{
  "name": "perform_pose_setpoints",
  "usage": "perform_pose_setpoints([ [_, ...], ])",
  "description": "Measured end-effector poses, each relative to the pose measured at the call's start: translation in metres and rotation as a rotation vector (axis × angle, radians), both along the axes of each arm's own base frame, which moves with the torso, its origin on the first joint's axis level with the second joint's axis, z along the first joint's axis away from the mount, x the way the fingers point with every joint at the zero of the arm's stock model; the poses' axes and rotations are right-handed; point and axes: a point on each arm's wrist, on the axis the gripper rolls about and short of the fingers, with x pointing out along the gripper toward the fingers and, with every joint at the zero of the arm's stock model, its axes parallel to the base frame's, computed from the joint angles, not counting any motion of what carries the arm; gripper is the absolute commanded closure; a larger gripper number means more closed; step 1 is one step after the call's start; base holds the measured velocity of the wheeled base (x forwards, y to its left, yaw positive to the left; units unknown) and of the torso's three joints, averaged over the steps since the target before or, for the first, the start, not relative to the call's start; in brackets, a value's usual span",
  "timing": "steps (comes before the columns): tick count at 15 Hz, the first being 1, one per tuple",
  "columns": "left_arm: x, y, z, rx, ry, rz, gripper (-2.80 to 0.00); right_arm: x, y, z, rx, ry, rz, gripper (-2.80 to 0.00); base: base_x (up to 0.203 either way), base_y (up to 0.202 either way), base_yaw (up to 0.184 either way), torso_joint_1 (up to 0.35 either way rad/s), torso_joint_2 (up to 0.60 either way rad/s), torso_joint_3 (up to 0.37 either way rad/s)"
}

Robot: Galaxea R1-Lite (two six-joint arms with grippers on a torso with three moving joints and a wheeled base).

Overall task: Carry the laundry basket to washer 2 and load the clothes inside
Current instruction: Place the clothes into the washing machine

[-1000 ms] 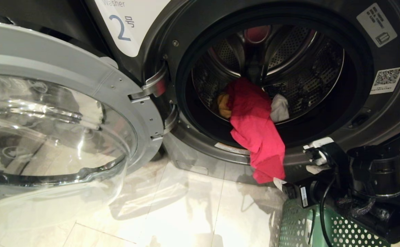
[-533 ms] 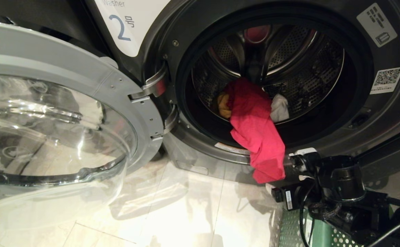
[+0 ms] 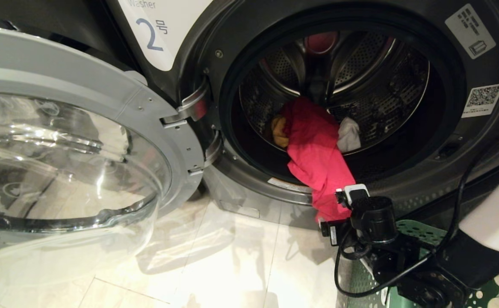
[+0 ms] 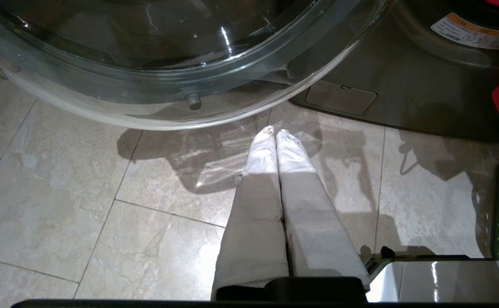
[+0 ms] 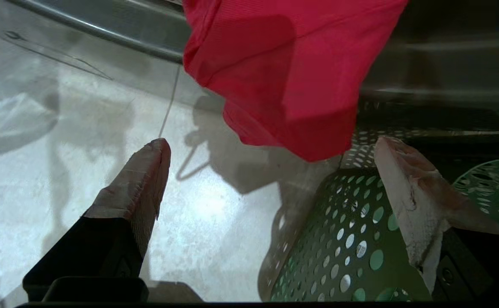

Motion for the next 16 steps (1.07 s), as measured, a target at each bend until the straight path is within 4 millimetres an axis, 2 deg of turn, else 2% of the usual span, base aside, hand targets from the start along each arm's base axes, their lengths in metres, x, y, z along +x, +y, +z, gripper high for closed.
perform_pose_setpoints([
  [8, 0.000, 0.000, 0.000, 0.000, 0.000, 0.000, 0.00, 0.044, 0.009, -0.009, -0.011, -0.096, -0.048, -2.80, 0.000, 0.000, 0.000, 0.000, 0.00, 0.000],
  [9, 0.000, 0.000, 0.000, 0.000, 0.000, 0.000, 0.00, 0.049, 0.008, -0.010, -0.026, -0.098, -0.053, 0.00, 0.000, 0.000, 0.000, 0.000, 0.00, 0.000],
  [16, 0.000, 0.000, 0.000, 0.000, 0.000, 0.000, 0.00, 0.061, -0.002, -0.016, -0.042, -0.095, -0.086, 0.00, 0.000, 0.000, 0.000, 0.000, 0.00, 0.000],
])
